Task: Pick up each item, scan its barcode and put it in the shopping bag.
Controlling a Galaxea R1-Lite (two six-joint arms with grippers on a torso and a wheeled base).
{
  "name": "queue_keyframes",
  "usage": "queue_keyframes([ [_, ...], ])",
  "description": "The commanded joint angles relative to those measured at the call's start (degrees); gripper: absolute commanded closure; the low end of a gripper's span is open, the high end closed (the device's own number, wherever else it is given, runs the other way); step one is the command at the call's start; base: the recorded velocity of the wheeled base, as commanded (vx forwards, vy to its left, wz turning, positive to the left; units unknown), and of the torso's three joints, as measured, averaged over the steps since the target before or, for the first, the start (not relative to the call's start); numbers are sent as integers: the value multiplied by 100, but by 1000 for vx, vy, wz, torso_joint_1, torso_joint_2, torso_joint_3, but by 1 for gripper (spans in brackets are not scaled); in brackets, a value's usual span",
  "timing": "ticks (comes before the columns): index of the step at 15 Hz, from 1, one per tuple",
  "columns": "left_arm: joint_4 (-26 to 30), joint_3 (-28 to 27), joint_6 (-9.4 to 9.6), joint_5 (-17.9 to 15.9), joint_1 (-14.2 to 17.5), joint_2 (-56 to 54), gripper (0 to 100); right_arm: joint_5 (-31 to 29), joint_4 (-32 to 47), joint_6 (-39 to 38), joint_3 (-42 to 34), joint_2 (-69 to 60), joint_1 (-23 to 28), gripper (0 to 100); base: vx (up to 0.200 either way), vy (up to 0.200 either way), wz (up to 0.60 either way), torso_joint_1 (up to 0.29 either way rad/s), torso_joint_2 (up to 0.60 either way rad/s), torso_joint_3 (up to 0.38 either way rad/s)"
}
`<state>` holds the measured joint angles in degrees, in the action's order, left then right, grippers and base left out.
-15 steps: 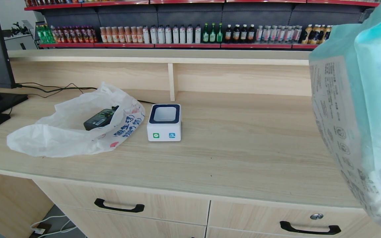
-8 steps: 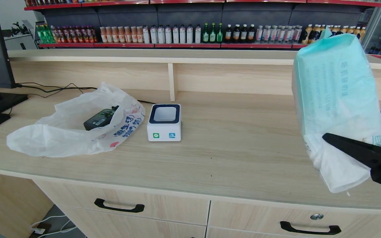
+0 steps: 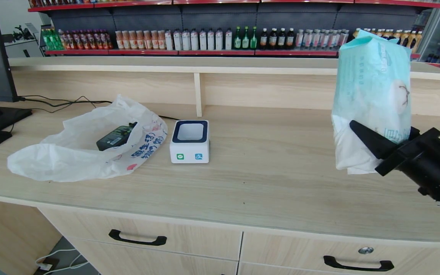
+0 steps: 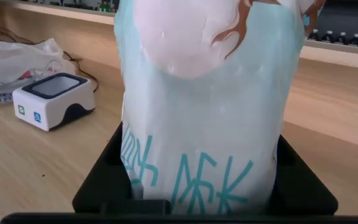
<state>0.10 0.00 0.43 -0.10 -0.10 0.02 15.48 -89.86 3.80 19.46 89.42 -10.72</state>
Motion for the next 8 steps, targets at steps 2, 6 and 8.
queue_keyframes([
  [2,-1,0,1,1,1,-2,0,-274,-14,244,85,41,-185,100,0,0,0,0,0,0],
  [6,-1,0,1,1,1,-2,0,-713,-14,226,726,366,-185,100,0,0,0,0,0,0],
  [8,-1,0,1,1,1,-2,0,-713,-14,217,753,462,-220,100,0,0,0,0,0,0],
])
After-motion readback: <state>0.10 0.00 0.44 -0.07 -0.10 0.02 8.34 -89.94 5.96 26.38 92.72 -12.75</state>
